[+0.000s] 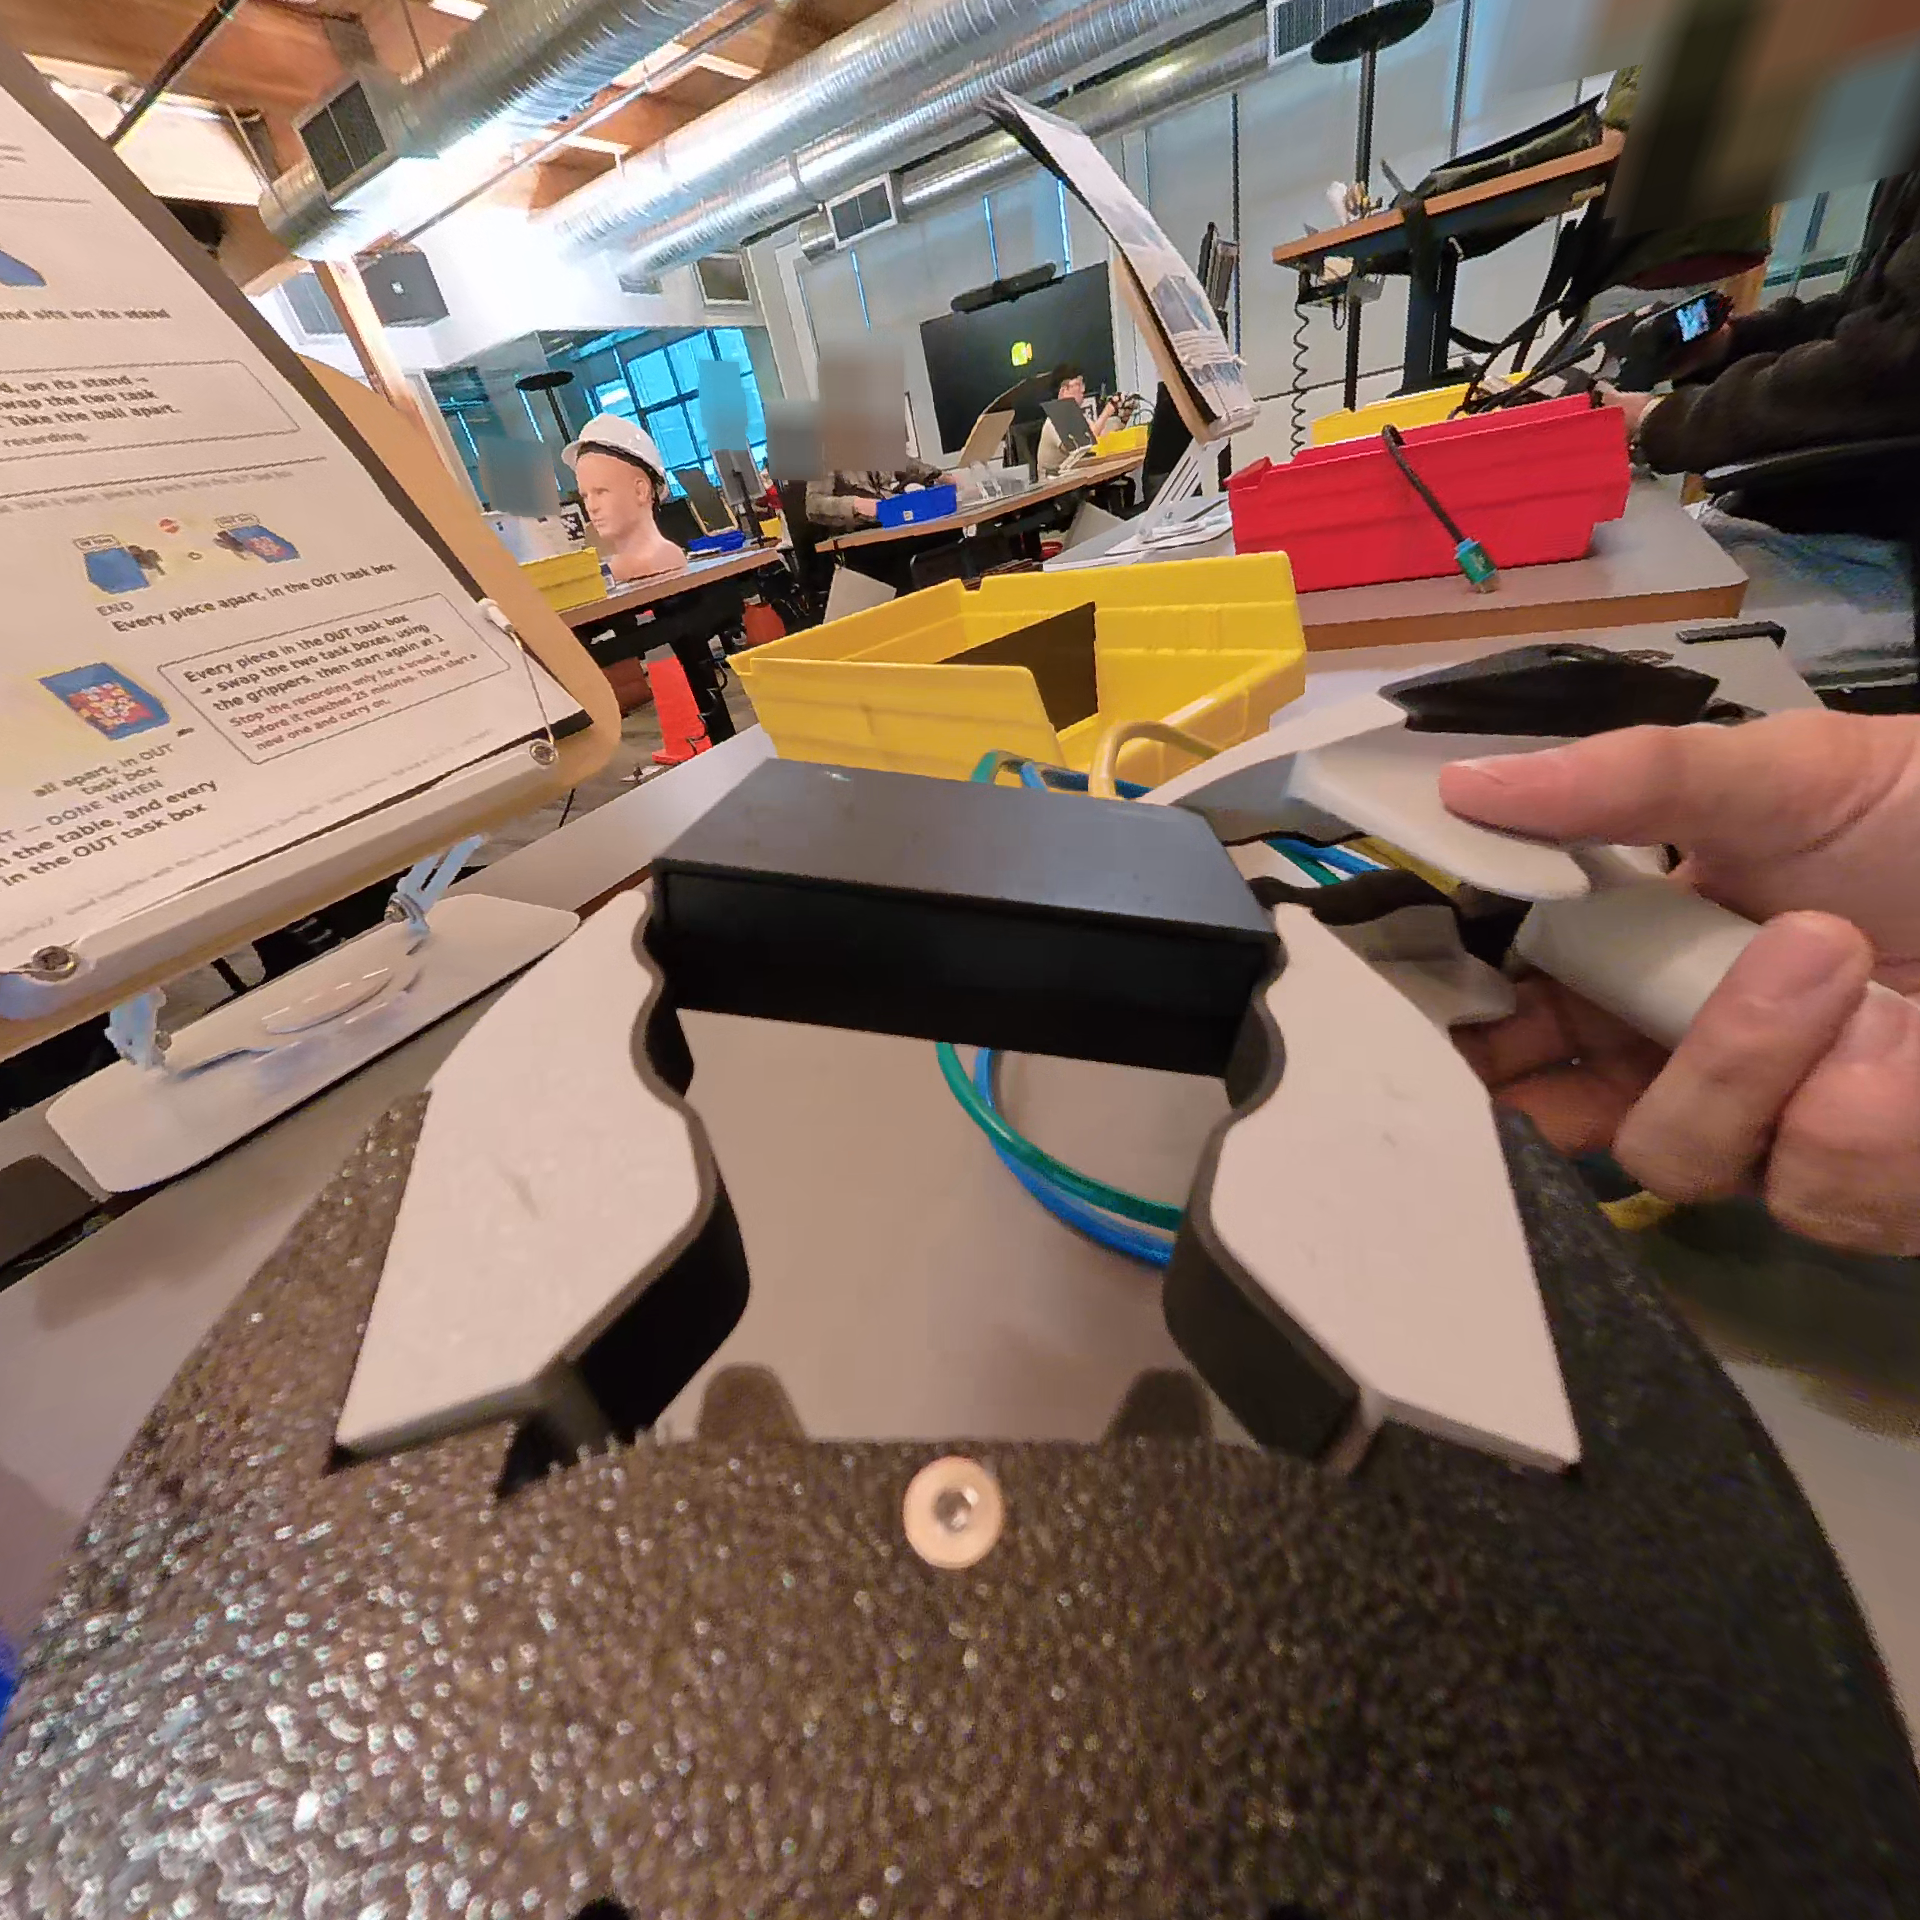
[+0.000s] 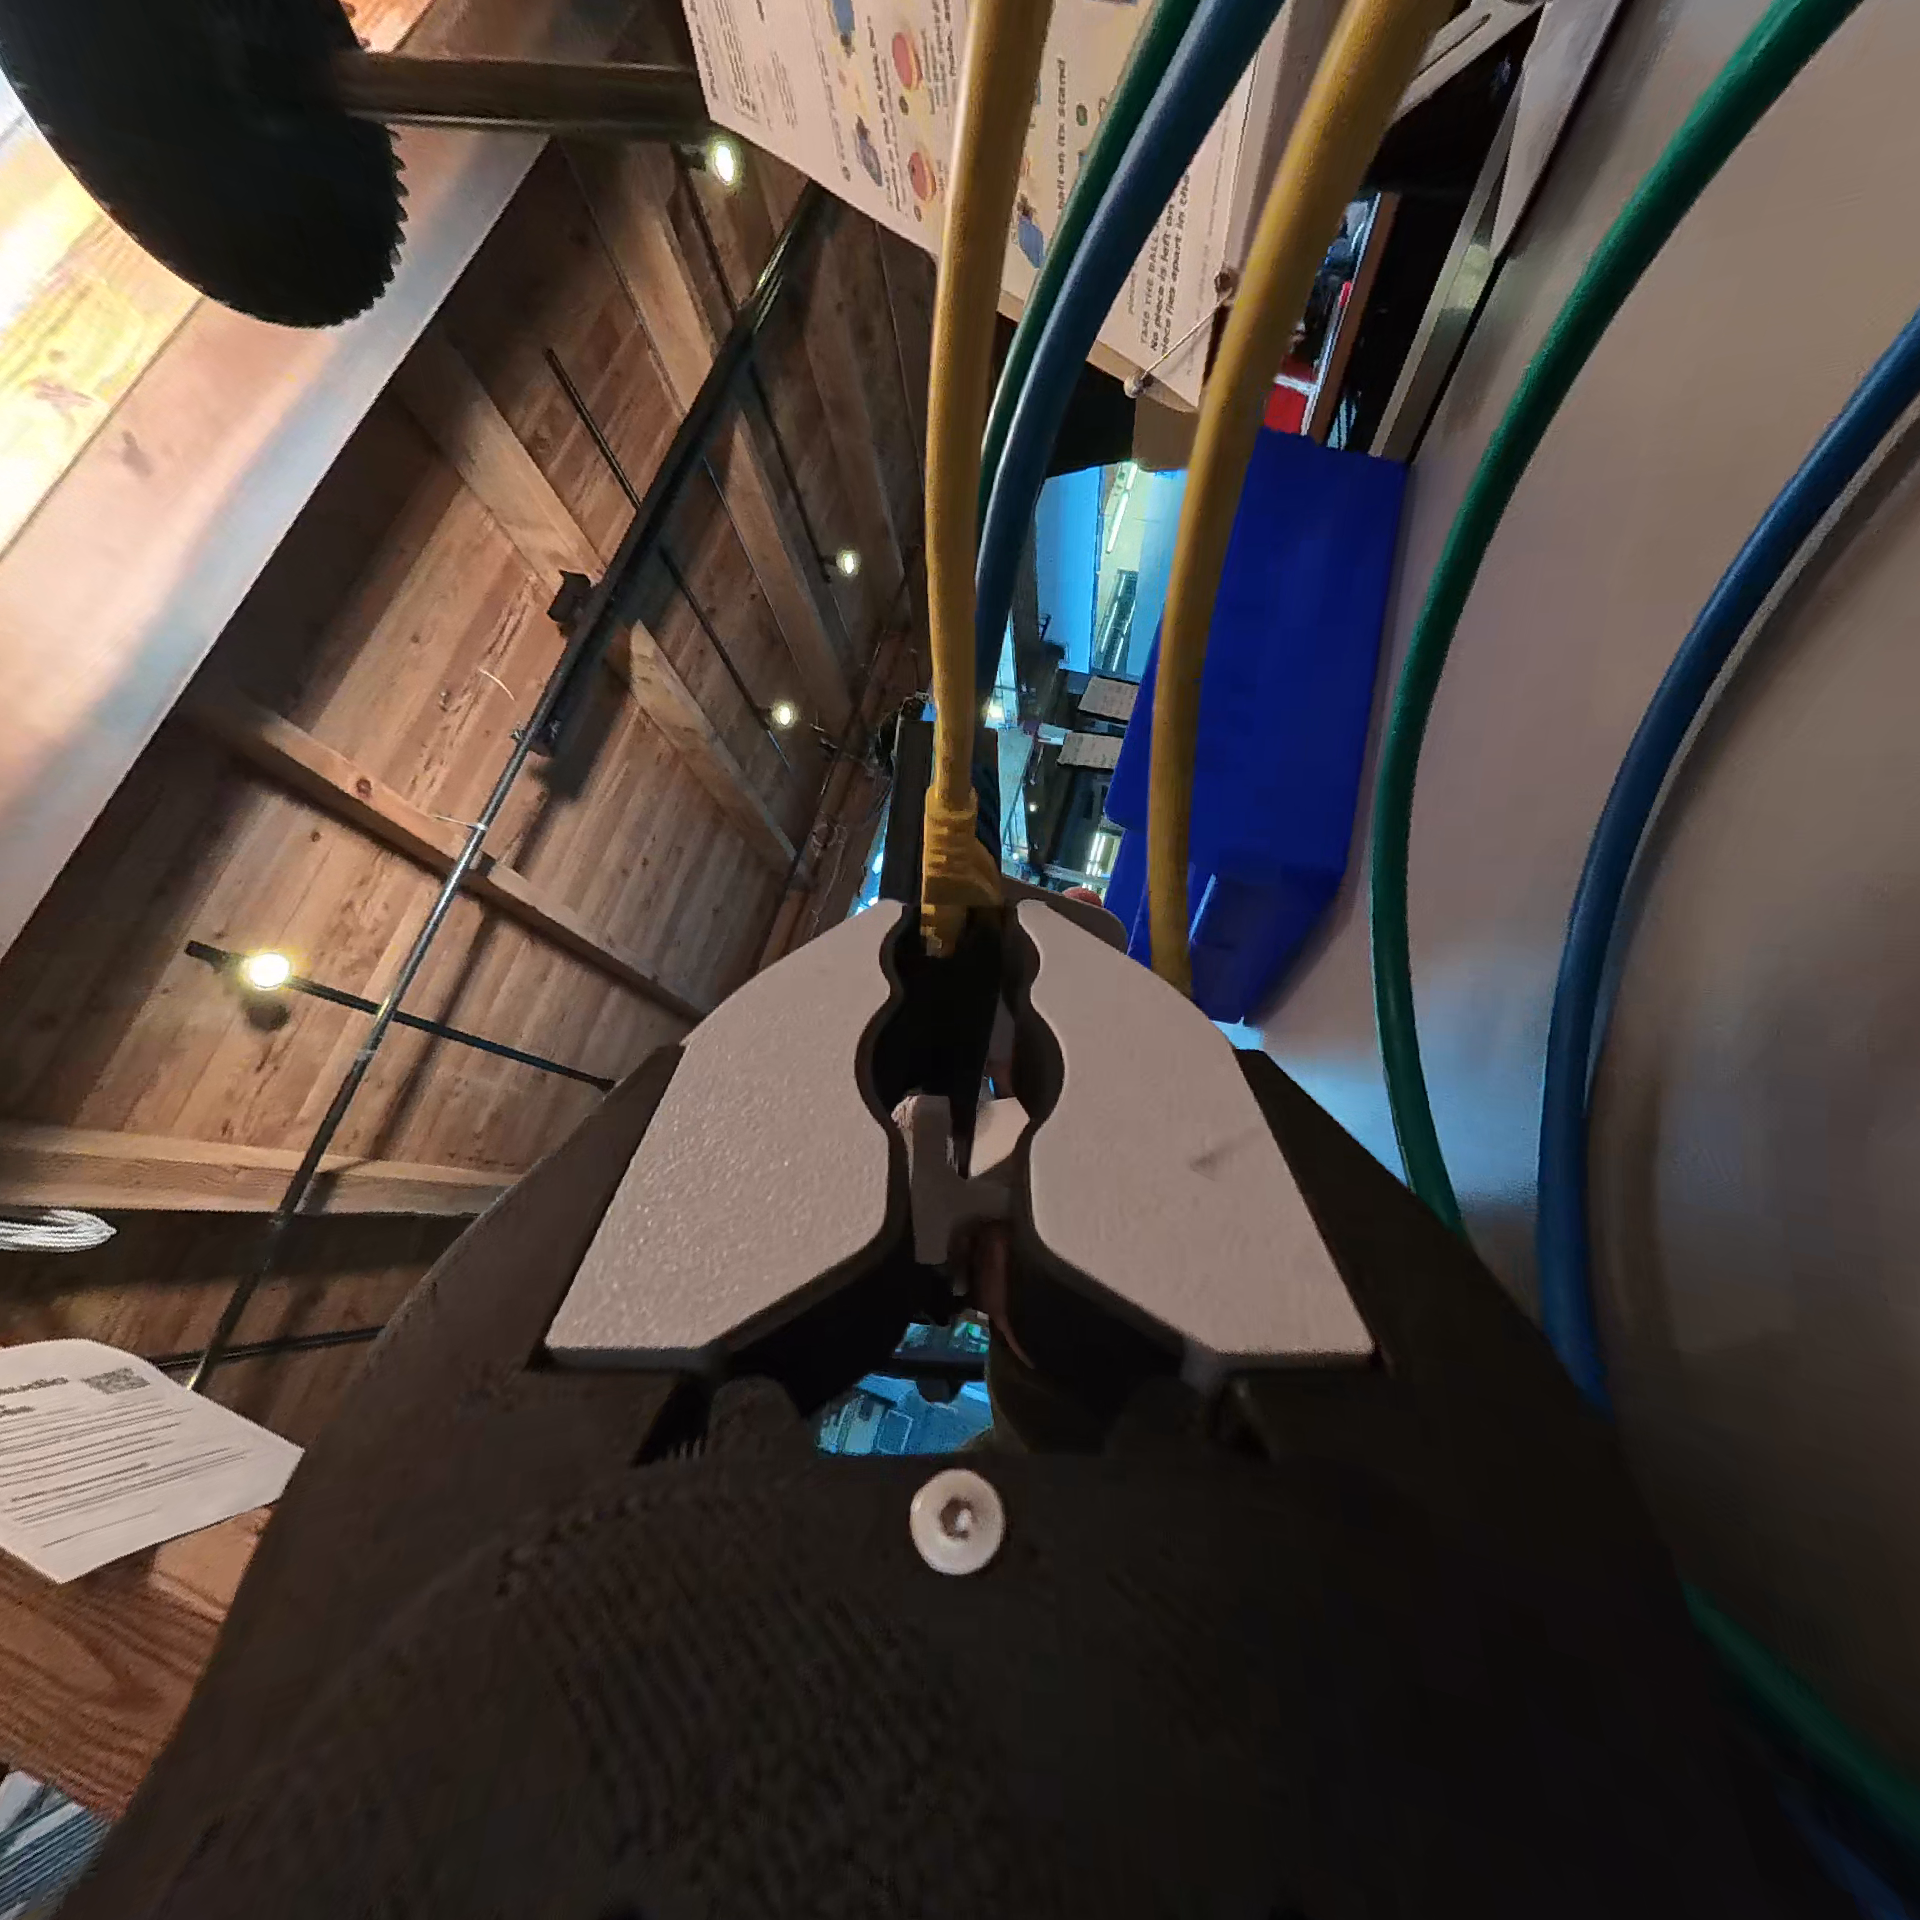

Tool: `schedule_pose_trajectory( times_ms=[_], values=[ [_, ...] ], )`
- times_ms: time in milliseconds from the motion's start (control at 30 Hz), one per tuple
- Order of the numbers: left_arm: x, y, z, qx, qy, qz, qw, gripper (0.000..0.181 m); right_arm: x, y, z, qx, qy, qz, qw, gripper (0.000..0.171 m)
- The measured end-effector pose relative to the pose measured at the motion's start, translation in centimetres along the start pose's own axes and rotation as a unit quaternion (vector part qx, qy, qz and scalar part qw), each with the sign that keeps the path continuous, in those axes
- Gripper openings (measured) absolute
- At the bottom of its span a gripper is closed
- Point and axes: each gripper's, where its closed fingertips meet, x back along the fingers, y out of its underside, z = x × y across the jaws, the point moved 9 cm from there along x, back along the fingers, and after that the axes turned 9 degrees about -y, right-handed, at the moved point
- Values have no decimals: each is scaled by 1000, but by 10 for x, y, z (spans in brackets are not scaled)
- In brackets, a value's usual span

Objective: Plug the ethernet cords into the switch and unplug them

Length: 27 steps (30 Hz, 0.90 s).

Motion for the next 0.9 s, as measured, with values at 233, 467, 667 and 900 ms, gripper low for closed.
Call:
schedule_pose_trajectory(
  times_ms=[233, 467, 667, 900],
  values=[
    [0, 3, 1, 6, 0, 5, 1000, 103, 1, 1, 2, 10, -6, 3, 1000, 14],
    [-1, 7, 4, -2, -3, 0, 1000, 103, 4, -1, 3, 29, -4, -6, 1000, 13],
    [-2, 7, 4, -4, -13, -1, 1000, 103, 2, -6, 3, 53, -5, -39, 998, 13],
    [-3, 7, 4, -8, -24, -1, 1000, 102, 1, -10, 3, 93, -12, -54, 994, 12]
  ],
)
